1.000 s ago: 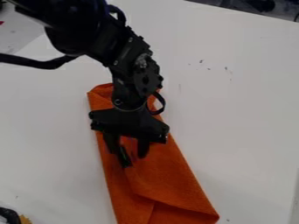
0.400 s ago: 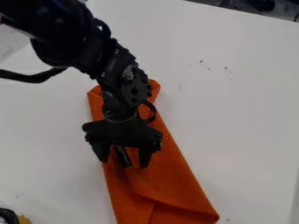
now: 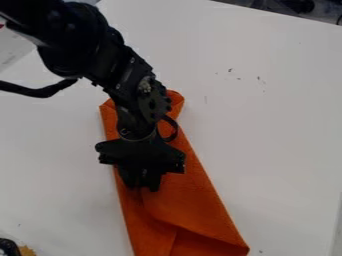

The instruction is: Unfold the cloth from bottom left to top right

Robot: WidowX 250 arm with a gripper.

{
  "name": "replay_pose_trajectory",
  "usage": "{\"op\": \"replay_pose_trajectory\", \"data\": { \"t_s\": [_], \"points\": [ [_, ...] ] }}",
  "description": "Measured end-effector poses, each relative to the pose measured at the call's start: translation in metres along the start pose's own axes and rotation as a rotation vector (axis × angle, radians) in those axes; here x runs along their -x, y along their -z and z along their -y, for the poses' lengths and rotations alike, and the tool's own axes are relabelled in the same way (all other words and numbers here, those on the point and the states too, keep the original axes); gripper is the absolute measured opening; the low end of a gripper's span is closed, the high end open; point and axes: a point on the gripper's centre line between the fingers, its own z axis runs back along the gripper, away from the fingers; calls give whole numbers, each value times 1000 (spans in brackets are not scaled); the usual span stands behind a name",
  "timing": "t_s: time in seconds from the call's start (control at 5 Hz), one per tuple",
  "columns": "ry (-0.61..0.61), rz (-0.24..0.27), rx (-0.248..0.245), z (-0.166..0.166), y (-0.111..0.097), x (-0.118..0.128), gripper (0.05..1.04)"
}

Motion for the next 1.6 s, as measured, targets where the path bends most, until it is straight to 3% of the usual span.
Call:
{"op": "replay_pose_trajectory", "data": {
  "t_s": [0.2, 0.4, 0.6, 0.8, 1.0, 1.2, 1.4, 1.6],
  "points": [
    [25, -8, -20, 2, -7, -8, 160],
    [58, 11, -42, 16, -19, -14, 81],
    [68, 46, 2, 44, -30, -23, 71],
    [75, 34, 58, 73, -33, -30, 71],
    [103, 66, 92, 88, -33, -45, 71],
    [138, 51, 147, 103, -22, -50, 100],
    [157, 47, 185, 112, -6, -54, 272],
    [168, 14, 229, 123, 6, -57, 552]
  ]
}}
